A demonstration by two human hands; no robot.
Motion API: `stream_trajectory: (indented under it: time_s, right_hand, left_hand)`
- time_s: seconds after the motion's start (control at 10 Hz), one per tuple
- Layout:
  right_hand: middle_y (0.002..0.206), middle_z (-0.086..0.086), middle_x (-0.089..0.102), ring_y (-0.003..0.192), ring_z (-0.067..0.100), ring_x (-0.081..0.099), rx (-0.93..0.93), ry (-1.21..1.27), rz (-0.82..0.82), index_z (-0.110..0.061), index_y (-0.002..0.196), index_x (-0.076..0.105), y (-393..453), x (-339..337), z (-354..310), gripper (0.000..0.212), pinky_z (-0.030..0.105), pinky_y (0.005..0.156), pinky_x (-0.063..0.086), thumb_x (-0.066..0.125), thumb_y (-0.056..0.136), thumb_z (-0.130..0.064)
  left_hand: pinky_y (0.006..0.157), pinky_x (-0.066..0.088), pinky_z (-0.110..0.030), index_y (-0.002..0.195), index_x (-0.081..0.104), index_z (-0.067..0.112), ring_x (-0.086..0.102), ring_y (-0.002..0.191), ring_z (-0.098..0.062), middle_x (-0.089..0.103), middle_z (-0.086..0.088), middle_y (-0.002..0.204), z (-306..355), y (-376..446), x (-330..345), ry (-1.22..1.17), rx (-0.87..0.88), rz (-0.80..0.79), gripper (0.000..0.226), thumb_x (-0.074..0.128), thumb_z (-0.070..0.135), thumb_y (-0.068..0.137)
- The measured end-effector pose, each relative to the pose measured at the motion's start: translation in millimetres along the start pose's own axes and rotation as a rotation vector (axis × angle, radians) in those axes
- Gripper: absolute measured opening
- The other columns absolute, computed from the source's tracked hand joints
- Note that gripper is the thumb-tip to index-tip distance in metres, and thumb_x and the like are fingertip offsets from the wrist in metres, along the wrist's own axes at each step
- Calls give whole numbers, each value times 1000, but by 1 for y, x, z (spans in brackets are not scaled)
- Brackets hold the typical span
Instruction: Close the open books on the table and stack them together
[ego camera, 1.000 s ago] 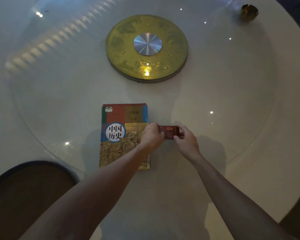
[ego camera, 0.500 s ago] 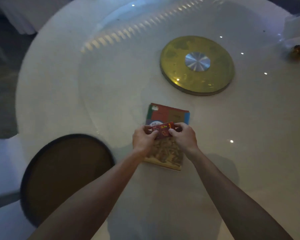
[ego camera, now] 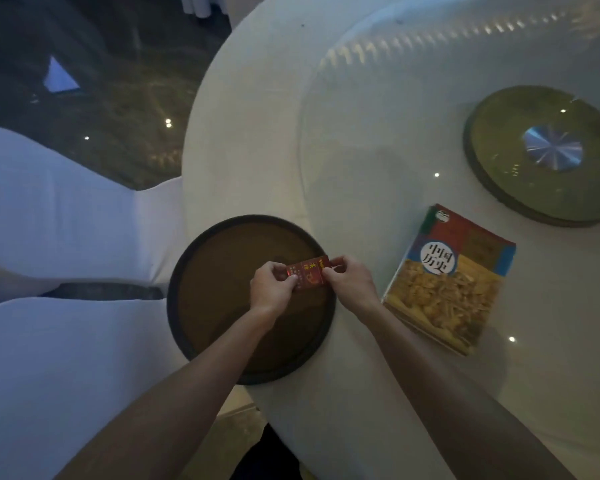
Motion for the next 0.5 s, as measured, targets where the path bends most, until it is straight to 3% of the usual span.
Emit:
stream_trajectory:
  time_s: [0.1,0.3,0.4,0.5]
  right_hand:
    - [134,8,69,123,23,64,22,-18,-81,-9,141,62,-7,26,-4,48,44,104,55,65,97,-30]
    - [142,7,64,131,23,59,41,-40,-134,-10,147,55,-14,46,-2,55,42,110,51,64,98,-31]
    - [144,7,62,133,23,58,43,-25,-151,-10,148,54,-16,46,-2,56,42,111,50,65,98,-32]
    - [137,6,67,127,22,62,20,-11,-58,-10,144,60,-15,30,0,51,34,105,50,64,98,-31]
  left_hand:
    - [77,56,-24,118,67,14,67,94,-13,71,-1,105,-23,2,-18,15,-35,6,29,73,14,90]
    - [94,58,-43,131,63,12,69,103,-20,71,-5,114,-43,12,-24,24,-77,-71,41,70,16,91]
    - [98,56,-42,132,63,10,67,108,-21,70,-6,120,-42,11,-24,36,-61,-87,42,70,18,91]
    - [100,54,-38,136,60,11,62,115,-20,63,-5,128,-25,9,-26,133,47,24,46,69,23,92]
Point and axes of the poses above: each hand's wrist, its own y-axis towards the middle knuckle, its own x-axis out of the palm, z = x × y, the point moved 3 cm from there along y, towards the middle knuckle
